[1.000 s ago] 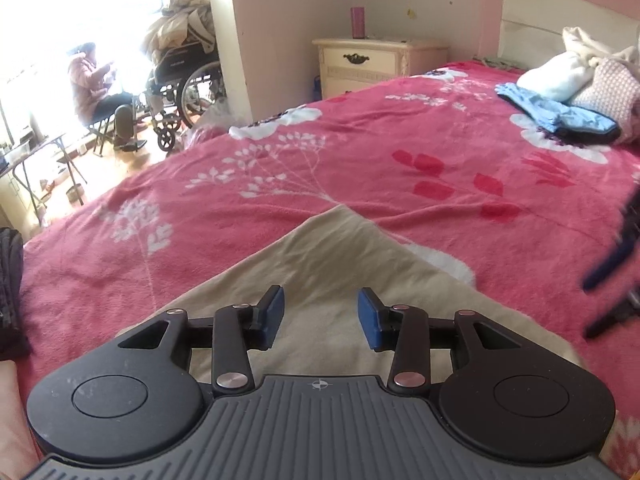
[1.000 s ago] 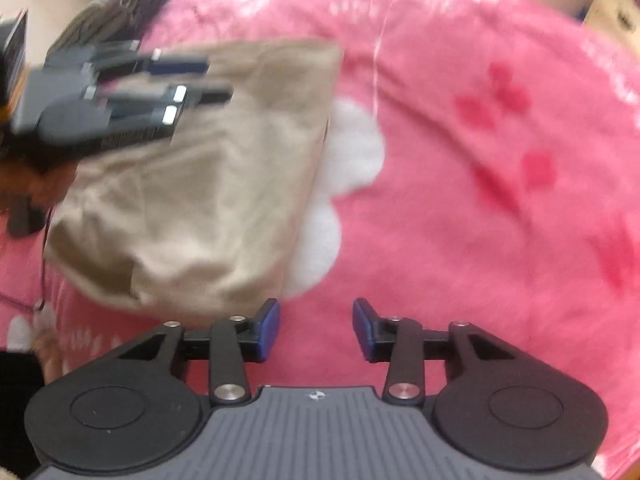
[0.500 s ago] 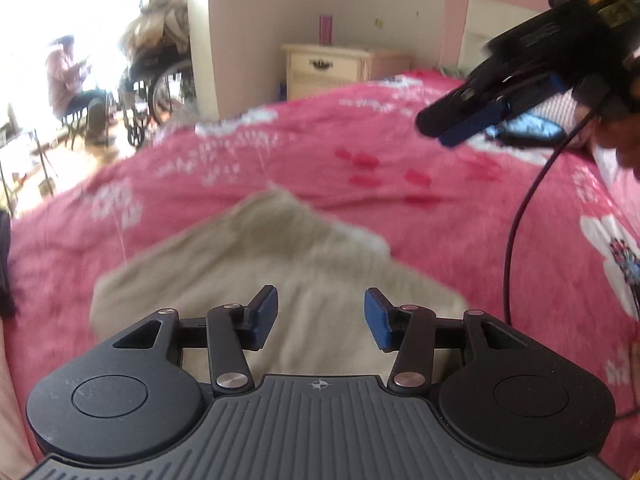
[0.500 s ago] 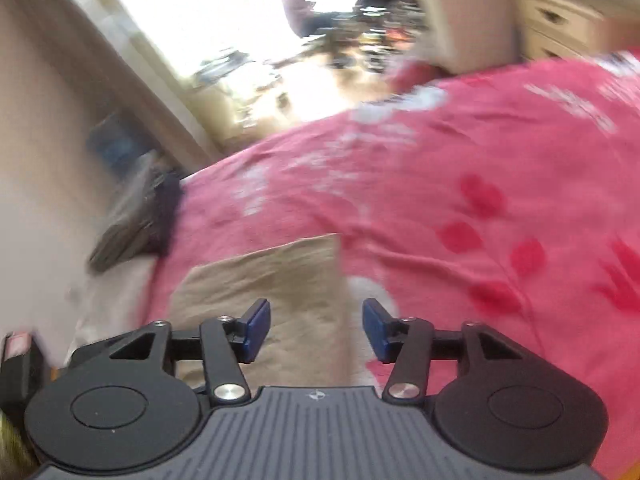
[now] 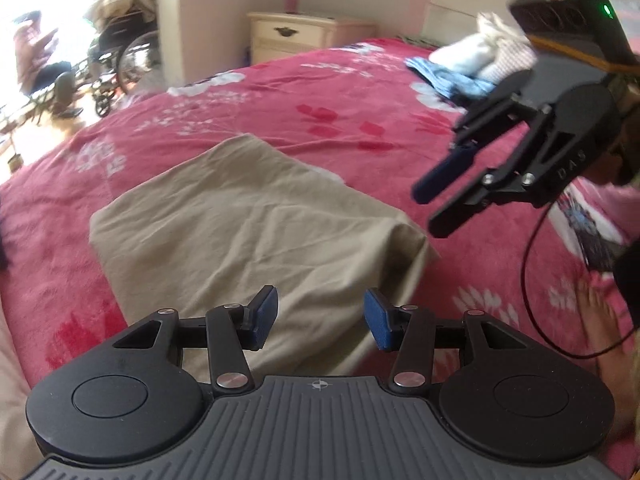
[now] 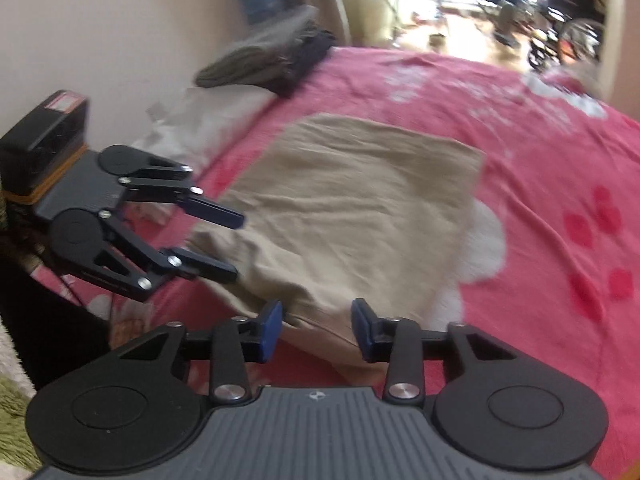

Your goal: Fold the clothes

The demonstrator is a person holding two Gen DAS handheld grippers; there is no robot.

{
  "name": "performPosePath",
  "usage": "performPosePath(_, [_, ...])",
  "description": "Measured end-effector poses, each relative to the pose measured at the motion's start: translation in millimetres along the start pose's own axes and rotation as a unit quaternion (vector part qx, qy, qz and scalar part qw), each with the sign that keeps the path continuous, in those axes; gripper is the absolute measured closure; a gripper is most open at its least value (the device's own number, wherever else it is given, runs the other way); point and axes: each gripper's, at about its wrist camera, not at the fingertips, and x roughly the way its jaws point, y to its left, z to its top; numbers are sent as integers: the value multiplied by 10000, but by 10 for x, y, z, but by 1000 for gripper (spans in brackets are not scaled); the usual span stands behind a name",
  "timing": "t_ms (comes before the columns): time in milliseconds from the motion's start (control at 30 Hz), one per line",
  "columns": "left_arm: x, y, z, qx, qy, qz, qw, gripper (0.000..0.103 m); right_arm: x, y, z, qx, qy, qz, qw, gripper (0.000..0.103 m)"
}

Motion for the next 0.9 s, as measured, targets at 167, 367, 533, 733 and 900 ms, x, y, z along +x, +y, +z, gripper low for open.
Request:
performPosePath(167, [127,-117,-81,450,206,104,9987,55,161,139,22,-369,297,-46,9989,72])
performPosePath(367, [146,-113,-51,544,25,428,9976,56,120,305,54,-840,77,68,9964,78])
performPosePath(533, [148,27,-34,85,-35,197,9998,68,27,402,-16,-1051,-71,466,9933,79])
performPosePath(733, [144,48,-22,-30,-289,79,9995,96,393,557,-150,-1205,326,417,9913,83])
performPosePath(900, [86,96,9,-213,-477,-25,9986,100,527,505,-157,-1057,52,57,9944,89])
